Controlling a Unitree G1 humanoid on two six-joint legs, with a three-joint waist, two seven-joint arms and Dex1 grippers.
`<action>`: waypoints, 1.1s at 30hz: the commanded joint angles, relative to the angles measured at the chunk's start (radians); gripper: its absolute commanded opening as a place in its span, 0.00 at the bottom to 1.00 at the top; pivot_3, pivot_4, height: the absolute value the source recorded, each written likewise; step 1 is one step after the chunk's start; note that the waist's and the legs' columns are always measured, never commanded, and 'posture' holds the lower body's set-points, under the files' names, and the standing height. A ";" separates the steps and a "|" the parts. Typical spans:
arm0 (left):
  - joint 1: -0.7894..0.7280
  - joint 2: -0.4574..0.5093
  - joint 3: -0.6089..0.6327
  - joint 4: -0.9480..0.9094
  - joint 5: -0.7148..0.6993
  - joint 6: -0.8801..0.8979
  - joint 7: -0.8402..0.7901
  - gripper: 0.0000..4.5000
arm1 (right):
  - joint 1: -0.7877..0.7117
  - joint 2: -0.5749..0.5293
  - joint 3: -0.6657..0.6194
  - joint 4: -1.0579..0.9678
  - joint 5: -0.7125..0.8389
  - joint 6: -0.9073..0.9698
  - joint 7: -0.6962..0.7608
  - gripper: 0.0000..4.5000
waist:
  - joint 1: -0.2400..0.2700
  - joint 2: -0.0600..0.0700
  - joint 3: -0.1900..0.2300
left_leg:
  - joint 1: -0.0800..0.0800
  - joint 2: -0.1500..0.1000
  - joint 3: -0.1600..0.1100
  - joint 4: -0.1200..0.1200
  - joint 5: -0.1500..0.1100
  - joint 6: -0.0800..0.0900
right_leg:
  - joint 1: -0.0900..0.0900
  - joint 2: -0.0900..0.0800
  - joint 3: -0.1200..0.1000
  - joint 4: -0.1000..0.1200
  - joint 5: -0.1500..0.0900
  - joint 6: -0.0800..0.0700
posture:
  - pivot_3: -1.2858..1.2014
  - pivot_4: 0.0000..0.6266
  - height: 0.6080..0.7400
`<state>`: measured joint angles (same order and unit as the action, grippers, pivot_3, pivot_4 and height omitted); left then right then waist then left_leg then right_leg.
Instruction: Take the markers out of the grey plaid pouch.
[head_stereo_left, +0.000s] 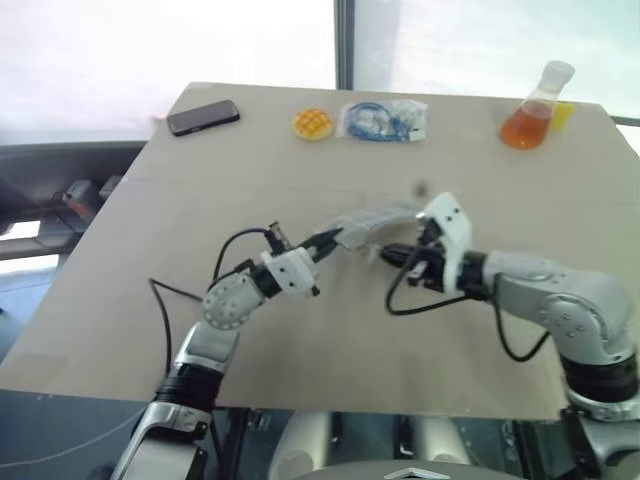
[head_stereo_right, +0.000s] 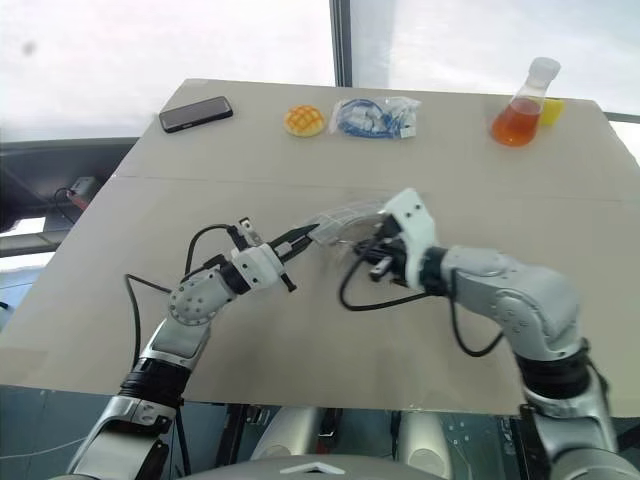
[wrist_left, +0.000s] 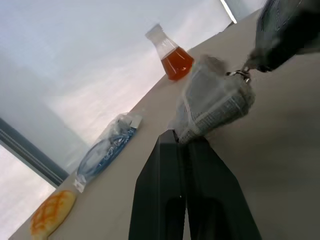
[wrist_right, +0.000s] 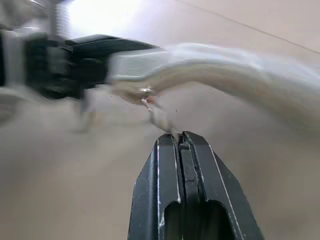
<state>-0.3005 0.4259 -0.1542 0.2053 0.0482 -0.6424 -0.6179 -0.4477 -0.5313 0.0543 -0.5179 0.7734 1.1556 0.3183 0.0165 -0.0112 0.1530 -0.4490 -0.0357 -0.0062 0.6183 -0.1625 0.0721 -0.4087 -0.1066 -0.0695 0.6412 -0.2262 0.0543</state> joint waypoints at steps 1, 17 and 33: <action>0.013 0.021 0.098 -0.030 -0.183 0.049 -0.019 0.00 | 0.046 -0.123 -0.131 0.102 -0.153 -0.038 -0.065 0.01 | -0.002 0.000 0.000 | 0.000 0.000 0.000 0.000 0.000 0.000 | 0.000 0.000 0.000 0.000 0.000 0.000 | 0.52 0.24 1.00; 0.057 0.034 0.074 -0.121 -0.331 0.139 -0.224 0.00 | 0.014 -0.106 -0.154 -0.020 -0.039 -0.035 0.086 0.01 | -0.001 0.004 0.004 | 0.000 0.005 0.002 0.000 0.002 0.003 | -0.001 0.003 0.001 0.000 0.001 -0.002 | 0.52 0.24 1.00; 0.030 -0.001 0.050 -0.099 -0.217 0.057 -0.210 0.00 | -0.060 0.144 -0.068 -0.047 0.188 0.183 -0.048 0.48 | -0.002 0.005 0.004 | -0.001 0.005 0.002 0.000 0.000 0.000 | -0.001 0.000 0.001 -0.002 0.000 -0.007 | 0.52 0.24 1.00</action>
<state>-0.2555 0.4290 -0.1011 0.1291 -0.1612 -0.5589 -0.8319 -0.4848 -0.3913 -0.0103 -0.5651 0.9648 1.3469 0.2797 0.0141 -0.0067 0.1574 -0.4495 -0.0306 -0.0044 0.6182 -0.1623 0.0726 -0.4096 -0.1063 -0.0684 0.6392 -0.2265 0.0477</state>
